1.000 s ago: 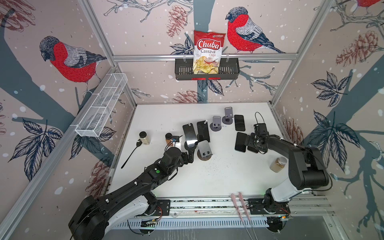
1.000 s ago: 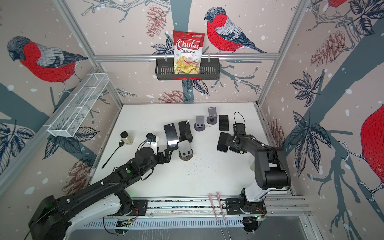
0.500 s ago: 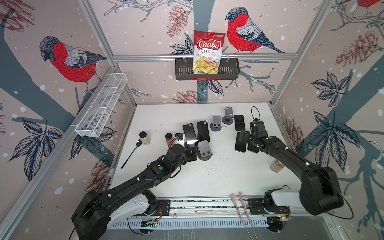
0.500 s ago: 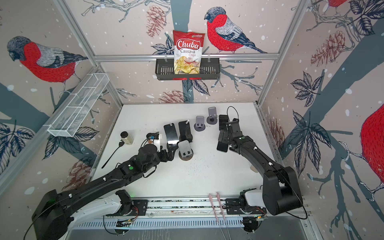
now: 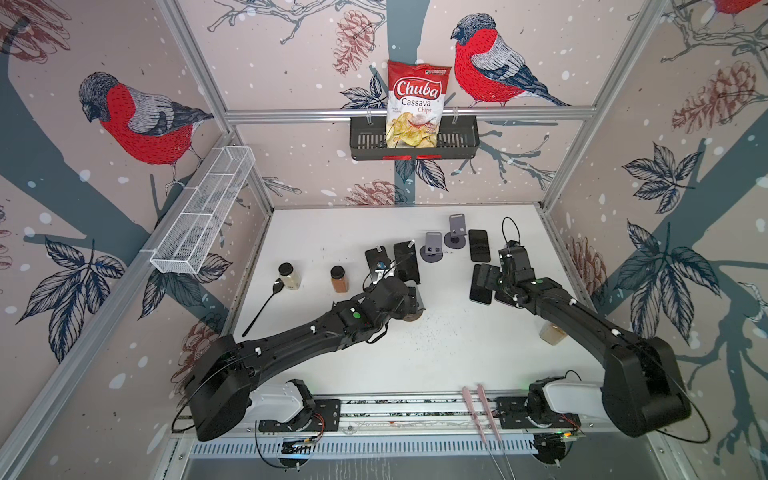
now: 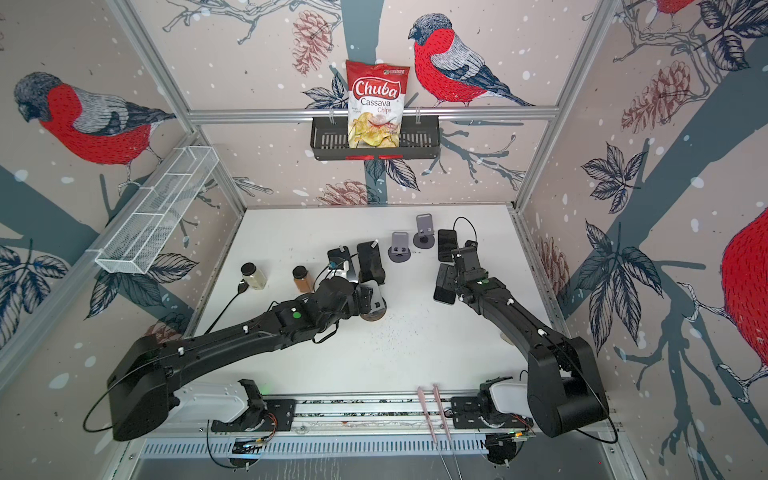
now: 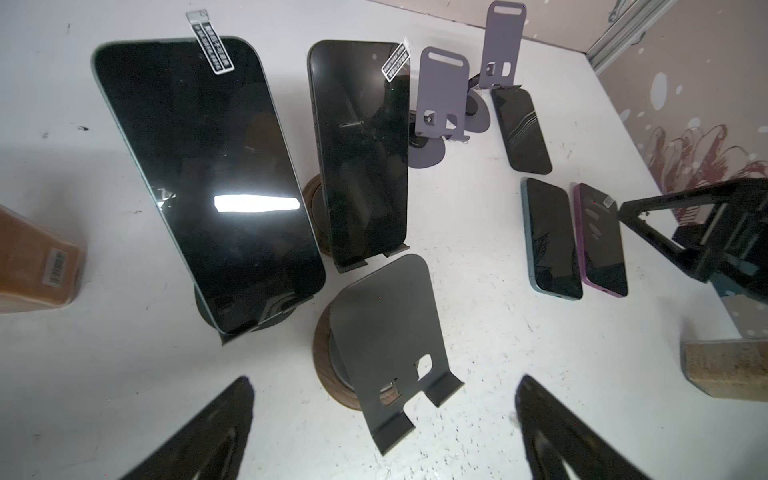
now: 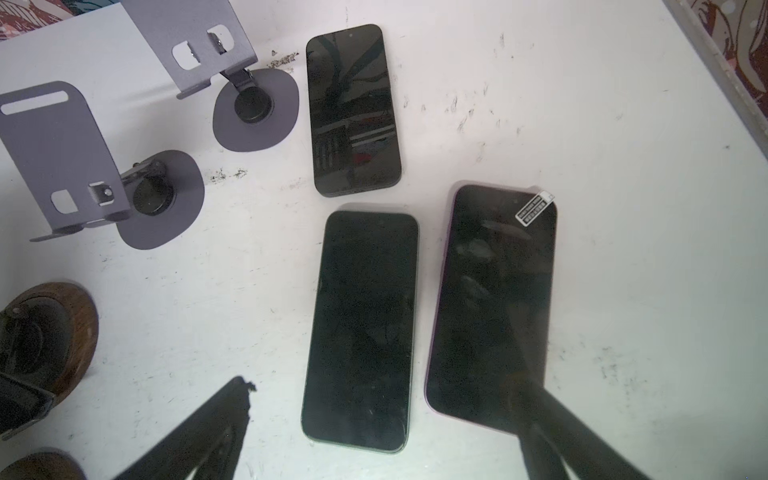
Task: Remove the phone from the phone stand
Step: 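Reach the left gripper to the empty wooden-base stand while the right gripper hovers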
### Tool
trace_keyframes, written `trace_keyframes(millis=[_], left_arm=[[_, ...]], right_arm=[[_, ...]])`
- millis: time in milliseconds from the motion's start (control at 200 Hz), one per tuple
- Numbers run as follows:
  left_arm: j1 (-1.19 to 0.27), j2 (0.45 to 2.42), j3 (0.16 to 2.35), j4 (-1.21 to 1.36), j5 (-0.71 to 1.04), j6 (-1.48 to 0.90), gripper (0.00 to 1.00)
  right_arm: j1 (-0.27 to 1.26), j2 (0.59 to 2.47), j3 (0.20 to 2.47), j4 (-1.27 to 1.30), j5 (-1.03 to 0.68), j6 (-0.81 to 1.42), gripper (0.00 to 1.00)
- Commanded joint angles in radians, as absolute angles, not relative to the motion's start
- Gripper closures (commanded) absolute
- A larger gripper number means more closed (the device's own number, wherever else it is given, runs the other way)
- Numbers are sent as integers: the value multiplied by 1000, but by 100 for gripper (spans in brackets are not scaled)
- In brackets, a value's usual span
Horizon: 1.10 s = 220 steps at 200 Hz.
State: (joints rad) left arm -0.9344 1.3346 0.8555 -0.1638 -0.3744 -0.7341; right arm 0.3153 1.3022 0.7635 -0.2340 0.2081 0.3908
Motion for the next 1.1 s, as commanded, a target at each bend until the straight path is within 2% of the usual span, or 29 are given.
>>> trace_keyframes(millis=[0, 545, 1096], left_arm=[[-946, 1388, 902, -231, -412, -790, 3], [-957, 1696, 1181, -486, -427, -970, 3], [-957, 1790, 1243, -506, -450, -1014, 5]], right_arm=[[316, 1286, 752, -191, 208, 385, 1], [308, 1225, 705, -157, 163, 393, 1], [305, 1202, 694, -137, 108, 397, 1]])
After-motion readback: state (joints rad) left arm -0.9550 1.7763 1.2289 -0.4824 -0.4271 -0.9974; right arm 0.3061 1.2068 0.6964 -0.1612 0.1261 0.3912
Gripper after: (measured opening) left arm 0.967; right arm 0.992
